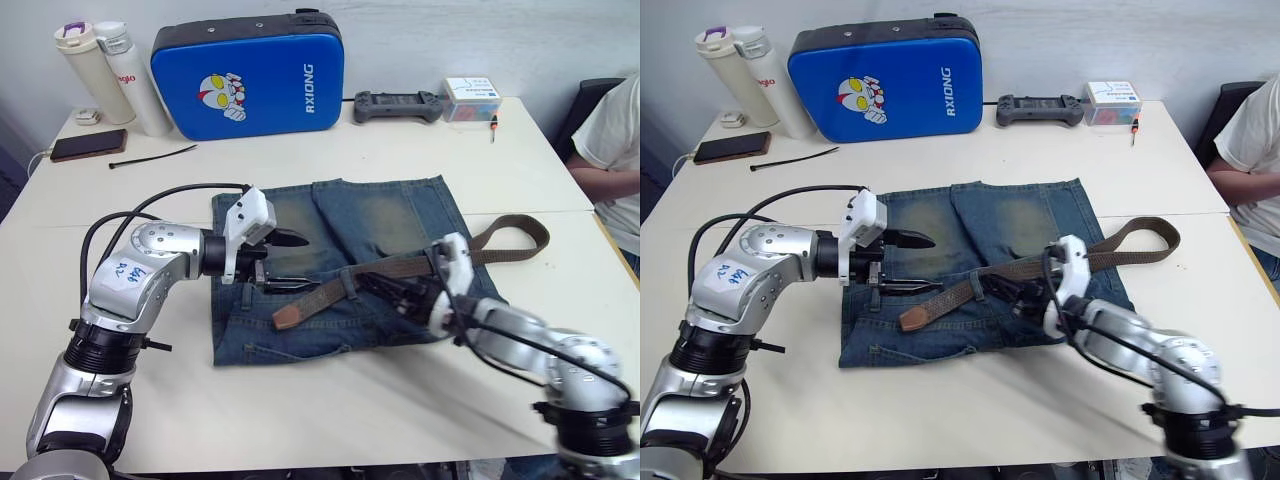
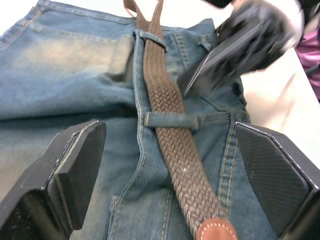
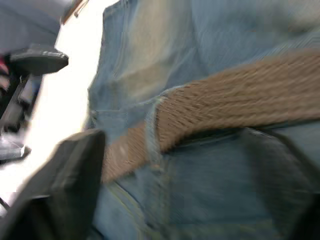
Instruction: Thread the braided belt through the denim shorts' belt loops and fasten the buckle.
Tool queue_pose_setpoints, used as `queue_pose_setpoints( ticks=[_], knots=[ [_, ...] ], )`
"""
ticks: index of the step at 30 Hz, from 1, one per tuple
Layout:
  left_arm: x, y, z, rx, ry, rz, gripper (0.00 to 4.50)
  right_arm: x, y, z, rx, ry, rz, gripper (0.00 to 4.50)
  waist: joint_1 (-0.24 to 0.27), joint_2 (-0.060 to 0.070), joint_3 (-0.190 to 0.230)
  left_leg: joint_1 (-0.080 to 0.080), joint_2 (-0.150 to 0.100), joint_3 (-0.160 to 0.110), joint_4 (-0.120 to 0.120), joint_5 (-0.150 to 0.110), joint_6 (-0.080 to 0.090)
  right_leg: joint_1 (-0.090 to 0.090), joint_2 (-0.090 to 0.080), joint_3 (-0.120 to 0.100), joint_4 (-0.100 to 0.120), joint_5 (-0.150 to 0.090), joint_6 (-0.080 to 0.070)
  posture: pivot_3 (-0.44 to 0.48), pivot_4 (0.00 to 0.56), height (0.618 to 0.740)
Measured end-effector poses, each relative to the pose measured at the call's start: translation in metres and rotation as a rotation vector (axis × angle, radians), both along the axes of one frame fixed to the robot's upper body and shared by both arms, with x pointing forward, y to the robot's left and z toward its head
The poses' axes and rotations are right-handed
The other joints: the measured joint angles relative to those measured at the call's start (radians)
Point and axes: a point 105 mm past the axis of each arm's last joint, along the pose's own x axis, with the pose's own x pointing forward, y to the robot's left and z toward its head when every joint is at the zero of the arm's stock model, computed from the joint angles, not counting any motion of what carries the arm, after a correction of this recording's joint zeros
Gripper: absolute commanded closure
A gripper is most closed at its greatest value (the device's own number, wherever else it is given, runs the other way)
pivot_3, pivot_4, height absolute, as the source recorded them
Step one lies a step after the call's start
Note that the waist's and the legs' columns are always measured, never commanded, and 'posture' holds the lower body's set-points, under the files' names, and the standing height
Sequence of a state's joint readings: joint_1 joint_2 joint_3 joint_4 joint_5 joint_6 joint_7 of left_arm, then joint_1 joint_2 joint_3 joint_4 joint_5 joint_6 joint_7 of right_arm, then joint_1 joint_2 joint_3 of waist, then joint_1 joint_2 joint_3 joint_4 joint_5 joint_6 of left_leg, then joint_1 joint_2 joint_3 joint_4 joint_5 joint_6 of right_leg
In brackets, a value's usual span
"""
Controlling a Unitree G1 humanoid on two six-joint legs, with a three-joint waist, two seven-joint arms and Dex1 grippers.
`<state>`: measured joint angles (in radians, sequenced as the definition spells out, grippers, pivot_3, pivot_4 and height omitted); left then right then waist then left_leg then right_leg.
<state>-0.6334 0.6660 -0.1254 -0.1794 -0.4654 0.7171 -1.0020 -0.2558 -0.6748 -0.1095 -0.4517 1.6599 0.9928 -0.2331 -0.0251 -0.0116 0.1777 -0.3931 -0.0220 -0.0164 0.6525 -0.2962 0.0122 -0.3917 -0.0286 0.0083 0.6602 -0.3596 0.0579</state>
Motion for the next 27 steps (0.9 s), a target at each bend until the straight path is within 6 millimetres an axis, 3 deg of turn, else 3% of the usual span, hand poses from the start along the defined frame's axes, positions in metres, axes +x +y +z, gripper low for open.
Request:
queue_pose_setpoints(
  ticks=[3,5,7,11,15,18,20,21,22,26,27],
  knots=[
    [-0.002,-0.004,0.0,-0.002,-0.002,-0.025,0.0,-0.023,0.0,0.008,-0.204,-0.131,0.196,0.03,-0.001,0.002,0.001,-0.001,0.0,0.0,0.0,0.0,0.0,0.0,0.0,0.0,0.0,0.0,0.0,0.0,0.15,0.74],
    [-0.004,-0.004,0.0,0.007,0.001,-0.047,0.0,-0.043,-0.003,-0.002,-0.51,-0.243,0.391,0.03,0.0,0.004,0.002,-0.001,0.0,0.0,0.001,-0.001,0.001,-0.001,0.002,0.0,-0.002,0.0,0.0,0.0,0.15,0.74],
    [-0.007,0.0,0.0,0.027,0.009,-0.064,0.0,-0.052,-0.006,-0.012,-0.649,-0.312,0.52,0.03,-0.003,0.001,0.002,0.0,0.001,0.0,0.001,-0.001,0.0,-0.001,0.002,0.0,-0.003,0.0,0.0,0.0,0.15,0.74],
    [-0.015,0.014,-0.004,0.088,0.028,-0.069,0.0,-0.054,-0.015,-0.032,-0.802,-0.419,0.683,0.03,-0.002,0.001,0.002,0.0,0.0,0.001,0.001,0.0,-0.001,-0.001,0.001,0.001,-0.002,0.0,0.0,0.0,0.15,0.74],
    [-0.02,0.024,-0.007,0.105,0.045,-0.05,0.0,-0.038,-0.027,-0.052,-0.917,-0.48,0.715,0.03,0.001,0.001,0.002,0.0,0.0,0.0,0.003,0.0,-0.002,0.0,0.001,0.001,-0.001,0.0,0.0,0.0,0.15,0.74],
    [-0.023,0.025,-0.004,0.1,0.033,-0.04,0.0,-0.026,-0.023,-0.061,-0.961,-0.548,0.723,0.81,0.001,0.001,0.002,0.001,0.0,0.0,0.004,0.001,-0.002,0.0,0.001,0.001,-0.001,0.0,0.0,0.0,0.15,0.74],
    [-0.025,0.022,-0.003,0.094,0.033,-0.042,0.0,-0.019,-0.021,-0.061,-0.982,-0.592,0.714,1.76,-0.001,0.0,0.002,0.001,0.0,0.0,0.005,0.0,-0.002,0.001,0.001,0.001,0.0,0.0,0.0,0.0,0.15,0.74],
    [-0.027,0.022,-0.004,0.091,0.034,-0.035,0.0,-0.013,-0.023,-0.061,-0.994,-0.605,0.705,2.45,-0.002,0.0,0.002,0.002,0.0,0.0,0.005,0.0,-0.002,0.001,0.001,0.001,0.001,0.0,0.0,0.0,0.15,0.74],
    [-0.027,0.022,-0.004,0.091,0.035,-0.033,0.0,-0.012,-0.023,-0.061,-0.996,-0.607,0.704,2.58,-0.001,0.0,0.002,0.002,0.0,0.0,0.005,0.0,-0.002,0.001,0.001,0.001,0.001,0.0,0.0,0.0,0.15,0.74],
    [-0.026,0.025,-0.009,0.085,0.058,0.015,0.0,-0.008,-0.033,-0.061,-1.03,-0.614,0.728,4.32,0.002,0.0,0.002,0.002,0.0,0.0,0.007,0.0,-0.001,0.002,0.0,0.001,0.002,0.0,0.0,0.0,0.15,0.74],
    [-0.027,0.023,-0.009,0.08,0.061,0.015,0.0,-0.006,-0.039,-0.059,-1.063,-0.623,0.743,4.47,0.003,0.0,0.002,0.002,0.0,0.0,0.008,-0.001,0.0,0.003,0.0,0.001,0.002,0.0,0.0,0.0,0.15,0.74]
  ],
)
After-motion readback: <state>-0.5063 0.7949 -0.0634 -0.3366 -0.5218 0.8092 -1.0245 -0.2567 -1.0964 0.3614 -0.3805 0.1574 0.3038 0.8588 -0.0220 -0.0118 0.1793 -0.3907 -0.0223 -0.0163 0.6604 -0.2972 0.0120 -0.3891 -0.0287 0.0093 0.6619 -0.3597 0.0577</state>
